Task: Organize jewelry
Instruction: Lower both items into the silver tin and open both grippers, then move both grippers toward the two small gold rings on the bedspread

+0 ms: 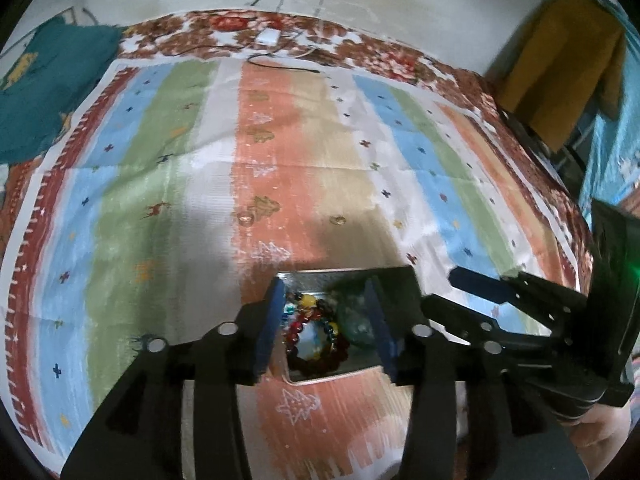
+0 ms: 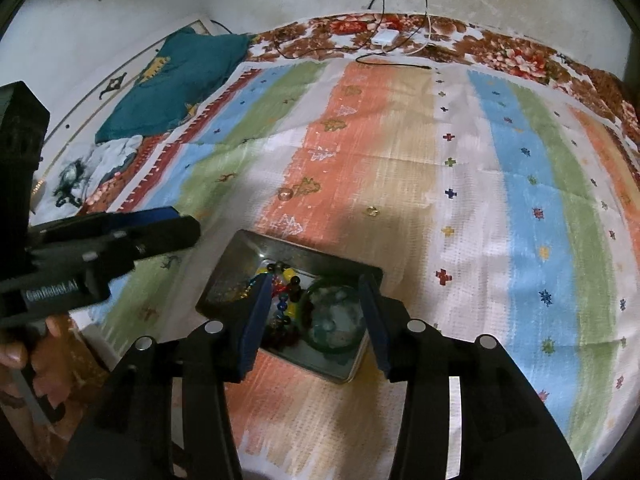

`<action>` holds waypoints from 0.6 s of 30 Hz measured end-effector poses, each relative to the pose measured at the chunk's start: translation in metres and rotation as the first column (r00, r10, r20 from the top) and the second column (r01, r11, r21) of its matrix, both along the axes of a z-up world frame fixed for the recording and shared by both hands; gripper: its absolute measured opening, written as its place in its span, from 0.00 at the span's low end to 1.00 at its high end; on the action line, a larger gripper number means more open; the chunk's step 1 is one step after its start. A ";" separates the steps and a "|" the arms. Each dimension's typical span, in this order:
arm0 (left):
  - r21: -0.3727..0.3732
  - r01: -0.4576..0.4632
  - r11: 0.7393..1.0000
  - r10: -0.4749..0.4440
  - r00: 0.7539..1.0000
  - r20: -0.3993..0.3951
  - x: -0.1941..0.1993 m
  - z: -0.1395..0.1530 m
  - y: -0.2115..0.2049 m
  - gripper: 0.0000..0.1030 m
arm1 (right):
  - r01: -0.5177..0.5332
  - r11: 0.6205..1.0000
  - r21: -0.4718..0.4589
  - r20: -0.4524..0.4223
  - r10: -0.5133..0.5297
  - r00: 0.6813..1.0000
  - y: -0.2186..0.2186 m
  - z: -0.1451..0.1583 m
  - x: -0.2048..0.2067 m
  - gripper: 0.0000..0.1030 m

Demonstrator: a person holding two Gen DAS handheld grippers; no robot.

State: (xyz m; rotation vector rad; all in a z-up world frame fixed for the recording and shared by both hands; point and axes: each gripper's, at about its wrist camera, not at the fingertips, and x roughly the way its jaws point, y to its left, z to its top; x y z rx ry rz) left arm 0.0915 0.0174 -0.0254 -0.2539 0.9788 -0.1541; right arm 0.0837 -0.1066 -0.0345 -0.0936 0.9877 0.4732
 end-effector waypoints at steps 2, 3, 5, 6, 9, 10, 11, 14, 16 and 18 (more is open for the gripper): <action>0.005 -0.013 1.000 0.013 1.000 -0.009 0.004 -0.002 0.003 0.48 | 0.006 1.000 -0.009 0.003 -0.006 1.000 0.001 -0.001 0.002 0.45; 0.005 -0.016 1.000 0.016 1.000 -0.011 0.006 -0.003 0.004 0.50 | 0.011 1.000 -0.008 0.005 -0.011 1.000 0.001 -0.001 0.004 0.46; 0.000 -0.023 1.000 0.023 1.000 -0.011 0.010 -0.005 0.007 0.54 | 0.014 1.000 -0.006 0.008 -0.014 1.000 0.001 -0.001 0.006 0.49; 0.002 -0.027 1.000 0.027 1.000 -0.011 0.012 -0.005 0.008 0.55 | 0.018 1.000 -0.011 0.009 -0.017 1.000 0.001 -0.002 0.008 0.50; 0.017 -0.043 0.999 0.044 0.999 -0.011 0.018 -0.006 0.011 0.62 | 0.030 0.999 -0.025 0.005 -0.030 1.000 0.001 -0.006 0.016 0.52; 0.024 -0.048 0.999 0.048 0.999 -0.016 0.022 -0.008 0.011 0.64 | 0.035 0.999 -0.029 0.005 -0.035 0.999 0.001 -0.006 0.018 0.54; 0.027 -0.050 0.998 0.050 0.999 -0.019 0.024 -0.009 0.012 0.66 | 0.041 0.999 -0.033 0.007 -0.041 0.999 0.000 -0.007 0.021 0.57; 0.048 -0.056 0.997 0.058 0.998 -0.029 0.031 -0.013 0.015 0.68 | 0.058 0.998 -0.040 0.007 -0.058 0.998 -0.001 -0.007 0.030 0.58; 0.057 -0.064 0.996 0.066 0.997 -0.035 0.037 -0.016 0.017 0.71 | 0.065 0.997 -0.047 0.004 -0.065 0.998 -0.001 -0.008 0.035 0.60; 0.037 -0.078 0.996 0.080 0.996 -0.050 0.045 -0.021 0.023 0.73 | 0.062 0.997 -0.055 0.000 -0.062 0.998 0.000 -0.010 0.040 0.60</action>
